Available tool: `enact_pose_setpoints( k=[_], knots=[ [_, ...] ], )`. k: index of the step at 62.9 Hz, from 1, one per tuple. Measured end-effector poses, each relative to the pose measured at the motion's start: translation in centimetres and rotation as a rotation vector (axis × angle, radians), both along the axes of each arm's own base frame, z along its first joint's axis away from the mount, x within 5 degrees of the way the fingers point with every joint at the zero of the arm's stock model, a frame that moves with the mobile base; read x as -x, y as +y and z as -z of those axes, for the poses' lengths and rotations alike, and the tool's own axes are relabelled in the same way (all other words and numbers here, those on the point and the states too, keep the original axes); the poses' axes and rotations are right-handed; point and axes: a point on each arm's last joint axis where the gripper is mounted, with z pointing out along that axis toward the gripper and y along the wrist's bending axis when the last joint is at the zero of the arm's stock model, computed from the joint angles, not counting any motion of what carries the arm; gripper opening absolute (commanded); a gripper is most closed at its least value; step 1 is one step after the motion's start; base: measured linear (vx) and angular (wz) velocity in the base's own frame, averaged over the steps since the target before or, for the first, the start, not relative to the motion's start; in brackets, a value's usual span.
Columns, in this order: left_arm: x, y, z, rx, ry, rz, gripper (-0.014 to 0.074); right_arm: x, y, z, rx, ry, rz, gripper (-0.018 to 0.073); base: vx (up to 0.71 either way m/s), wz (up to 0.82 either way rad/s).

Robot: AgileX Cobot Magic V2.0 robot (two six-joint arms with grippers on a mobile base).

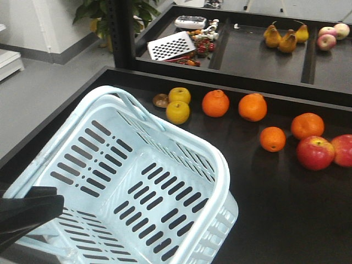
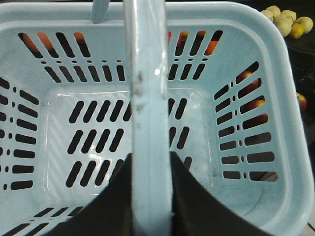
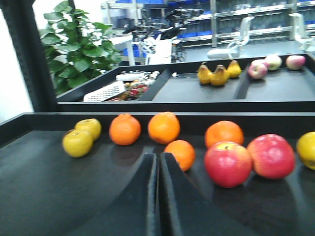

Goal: Pick three apples into basket with both arms
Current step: 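Approach the table edge near the red apples, basket held in left gripper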

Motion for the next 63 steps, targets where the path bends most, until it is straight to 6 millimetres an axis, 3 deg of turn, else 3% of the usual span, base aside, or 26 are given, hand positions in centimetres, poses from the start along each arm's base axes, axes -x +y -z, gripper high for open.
enact_pose_setpoints(
  k=[63],
  knots=[
    [0.0,0.0,0.0,0.0,0.0,0.0,-0.0006,0.0,0.0,0.0,0.0,0.0,0.0,-0.0004,0.05,-0.26]
  ],
)
